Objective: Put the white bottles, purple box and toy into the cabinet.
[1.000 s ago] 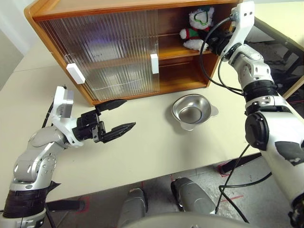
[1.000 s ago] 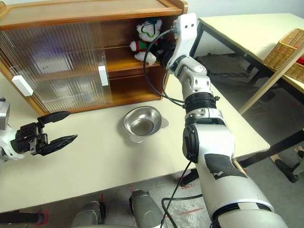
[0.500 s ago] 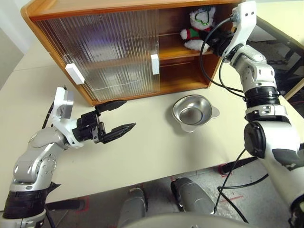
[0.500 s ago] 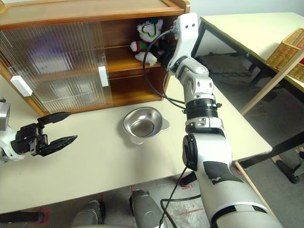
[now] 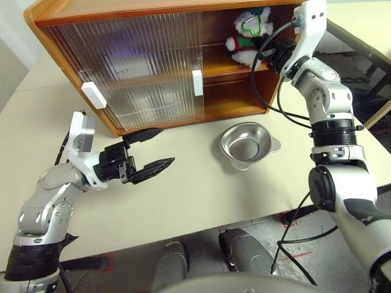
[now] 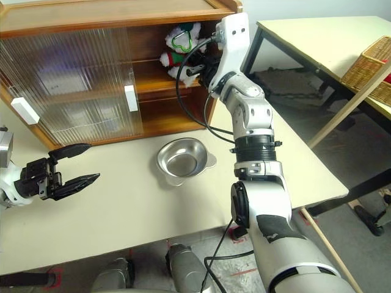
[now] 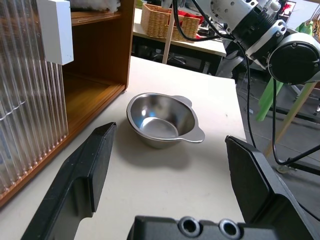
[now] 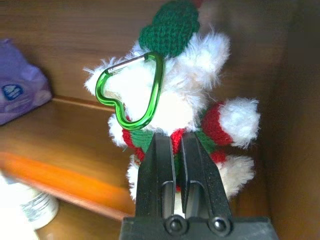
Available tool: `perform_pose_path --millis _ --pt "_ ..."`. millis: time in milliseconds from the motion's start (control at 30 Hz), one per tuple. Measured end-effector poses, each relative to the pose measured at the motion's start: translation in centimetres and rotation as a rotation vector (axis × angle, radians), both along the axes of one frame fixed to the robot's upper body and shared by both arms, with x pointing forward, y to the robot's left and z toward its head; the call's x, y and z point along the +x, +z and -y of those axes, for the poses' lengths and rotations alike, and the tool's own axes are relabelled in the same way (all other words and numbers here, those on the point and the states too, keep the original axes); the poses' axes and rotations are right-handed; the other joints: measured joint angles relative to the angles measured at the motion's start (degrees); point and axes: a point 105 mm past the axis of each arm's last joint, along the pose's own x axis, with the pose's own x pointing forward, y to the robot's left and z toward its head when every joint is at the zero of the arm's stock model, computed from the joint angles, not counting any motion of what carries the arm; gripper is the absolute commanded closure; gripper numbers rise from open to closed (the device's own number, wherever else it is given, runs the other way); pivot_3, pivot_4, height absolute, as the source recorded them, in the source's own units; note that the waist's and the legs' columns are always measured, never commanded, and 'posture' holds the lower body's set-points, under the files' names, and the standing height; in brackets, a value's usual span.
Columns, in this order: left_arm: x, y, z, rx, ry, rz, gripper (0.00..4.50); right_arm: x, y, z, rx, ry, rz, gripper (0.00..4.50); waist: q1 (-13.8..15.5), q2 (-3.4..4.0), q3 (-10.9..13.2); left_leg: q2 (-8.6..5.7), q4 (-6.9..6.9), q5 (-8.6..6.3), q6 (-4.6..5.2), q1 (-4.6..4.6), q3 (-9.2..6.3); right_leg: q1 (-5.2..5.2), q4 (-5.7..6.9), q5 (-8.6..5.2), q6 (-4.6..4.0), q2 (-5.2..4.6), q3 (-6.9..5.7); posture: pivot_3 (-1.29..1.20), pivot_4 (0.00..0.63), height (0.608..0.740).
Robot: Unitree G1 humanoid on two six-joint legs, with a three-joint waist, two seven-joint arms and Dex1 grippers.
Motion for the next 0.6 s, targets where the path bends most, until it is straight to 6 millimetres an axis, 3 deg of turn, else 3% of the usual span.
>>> perform_pose_path --millis 67,167,500,600 --pt "0.0 0.0 0.0 0.0 0.0 0.0 0.0 0.0 -0.07 -0.09 -0.003 0.002 -0.004 4.47 0.1 0.0 0.0 -0.02 0.08 0.05 0.01 0.02 -0.03 0.04 0.0 0.07 -0.11 0.0 0.0 -0.21 0.095 0.74" --pt "0.02 0.0 -0.01 -0.001 0.003 0.0 0.0 0.01 -0.28 -0.29 -0.011 0.009 -0.016 3.7 0.2 0.0 0.0 -0.06 0.11 0.21 0.08 0.03 -0.03 0.06 0.0 0.02 -0.5 0.0 0.03 -0.21 0.096 0.74" --pt "0.07 -0.01 -0.01 -0.005 0.008 0.0 0.0 0.12 -0.33 -0.41 -0.004 -0.003 -0.012 0.02 0.5 0.0 0.0 -0.1 -0.01 0.43 0.3 0.08 -0.04 0.05 0.01 0.17 -0.55 0.0 0.02 -0.2 0.095 0.74" --pt "0.08 -0.02 -0.01 -0.006 0.009 0.0 0.0 0.14 -0.3 -0.62 0.003 -0.002 -0.002 0.02 0.6 0.0 0.0 -0.1 -0.04 0.43 0.3 0.07 -0.03 0.04 0.0 0.18 -0.59 0.0 0.02 -0.2 0.096 0.74"
